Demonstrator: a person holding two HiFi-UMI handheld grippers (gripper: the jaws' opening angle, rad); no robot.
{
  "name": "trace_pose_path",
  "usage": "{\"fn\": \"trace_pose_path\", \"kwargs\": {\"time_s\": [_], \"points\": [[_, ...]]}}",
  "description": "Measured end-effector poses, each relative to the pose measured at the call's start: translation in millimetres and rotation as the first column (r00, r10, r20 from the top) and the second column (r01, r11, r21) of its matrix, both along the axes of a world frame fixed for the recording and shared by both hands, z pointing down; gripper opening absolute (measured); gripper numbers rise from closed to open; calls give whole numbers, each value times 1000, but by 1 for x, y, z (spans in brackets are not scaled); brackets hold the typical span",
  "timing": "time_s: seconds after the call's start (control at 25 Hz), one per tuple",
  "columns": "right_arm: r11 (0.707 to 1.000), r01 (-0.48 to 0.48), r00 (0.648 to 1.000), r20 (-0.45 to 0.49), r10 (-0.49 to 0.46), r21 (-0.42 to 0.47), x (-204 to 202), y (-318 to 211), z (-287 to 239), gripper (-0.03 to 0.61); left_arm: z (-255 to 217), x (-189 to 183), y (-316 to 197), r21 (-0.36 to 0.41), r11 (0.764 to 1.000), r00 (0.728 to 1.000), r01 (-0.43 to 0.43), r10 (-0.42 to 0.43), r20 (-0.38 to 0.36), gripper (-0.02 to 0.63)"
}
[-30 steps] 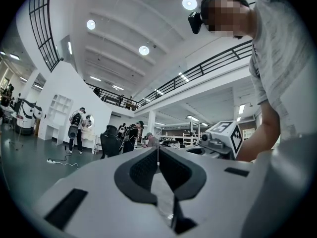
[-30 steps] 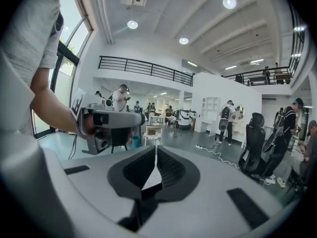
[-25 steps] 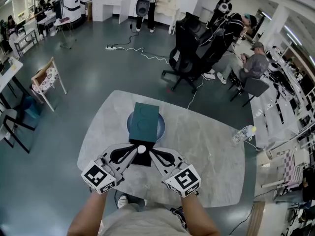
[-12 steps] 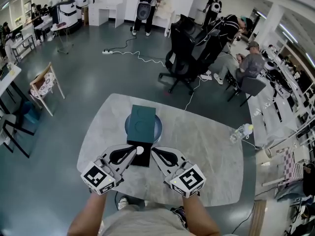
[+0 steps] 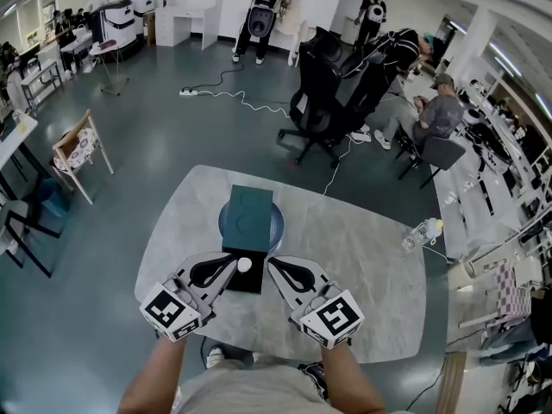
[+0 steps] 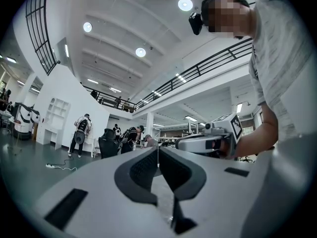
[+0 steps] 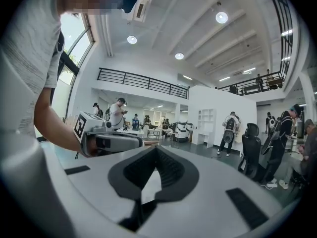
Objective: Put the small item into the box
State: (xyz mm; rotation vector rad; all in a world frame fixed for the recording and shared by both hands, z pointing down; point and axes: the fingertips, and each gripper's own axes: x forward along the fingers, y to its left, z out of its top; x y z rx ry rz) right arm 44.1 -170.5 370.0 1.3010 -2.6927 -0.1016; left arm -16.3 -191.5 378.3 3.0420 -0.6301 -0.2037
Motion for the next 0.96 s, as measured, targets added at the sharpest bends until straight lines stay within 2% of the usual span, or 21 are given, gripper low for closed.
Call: {"fn": "trace_pose_path", "kwargs": {"time_s": [0.96], "points": [[1000,-20,1000,-6,20,-9,9,-1,3,18,2,7,-6,-7,1000,1000,-6,6,2,21]]}}
